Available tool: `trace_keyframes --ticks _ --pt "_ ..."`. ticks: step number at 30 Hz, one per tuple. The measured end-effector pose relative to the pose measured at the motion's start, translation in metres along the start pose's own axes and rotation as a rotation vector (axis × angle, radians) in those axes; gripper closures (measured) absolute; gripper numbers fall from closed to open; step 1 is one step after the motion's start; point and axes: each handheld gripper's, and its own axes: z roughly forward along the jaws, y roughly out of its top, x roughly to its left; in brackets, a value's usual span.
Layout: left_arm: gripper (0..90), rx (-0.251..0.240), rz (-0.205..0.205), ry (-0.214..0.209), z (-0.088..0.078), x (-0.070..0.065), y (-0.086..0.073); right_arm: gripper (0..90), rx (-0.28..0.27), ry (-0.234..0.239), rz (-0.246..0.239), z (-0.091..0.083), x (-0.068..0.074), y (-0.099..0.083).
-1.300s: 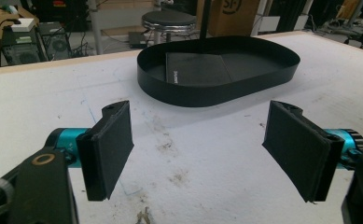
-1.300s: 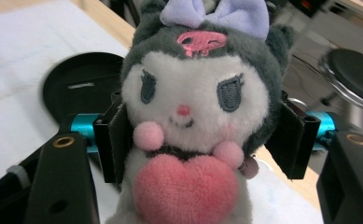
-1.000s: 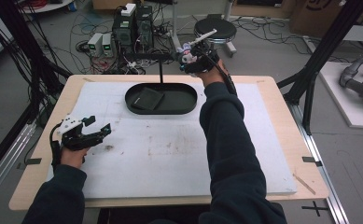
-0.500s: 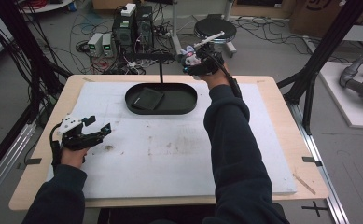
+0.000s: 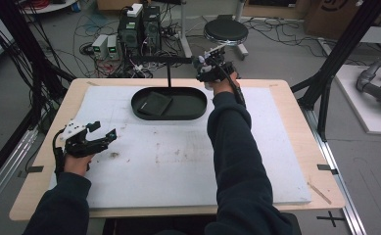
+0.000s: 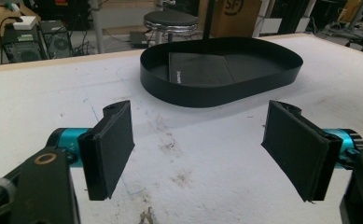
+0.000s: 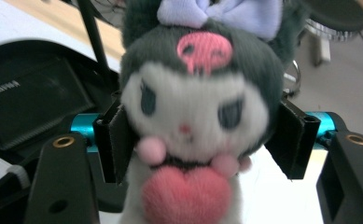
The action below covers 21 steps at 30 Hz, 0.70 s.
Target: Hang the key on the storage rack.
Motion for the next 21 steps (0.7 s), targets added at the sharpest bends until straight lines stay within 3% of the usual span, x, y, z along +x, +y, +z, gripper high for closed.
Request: trace_keyframes --ticks 9,11,15,21 --pt "24.4 0.003 -0.002 -0.002 0.001 0.0 0.0 33.4 0.079 0.027 0.04 0.031 -0.001 -0.025" --pt "24.4 0.005 -0.004 -0.006 0.002 0.0 0.0 32.9 0.069 0.048 0.04 0.035 -0.002 -0.03" --pt "24.5 0.003 -0.004 -0.01 0.002 -0.001 0.0 30.5 0.054 0.044 0.035 0.037 0.0 -0.033" --pt "23.9 0.001 -0.017 -0.005 0.002 0.001 -0.001 22.3 0.011 0.084 0.005 0.031 -0.003 -0.043"
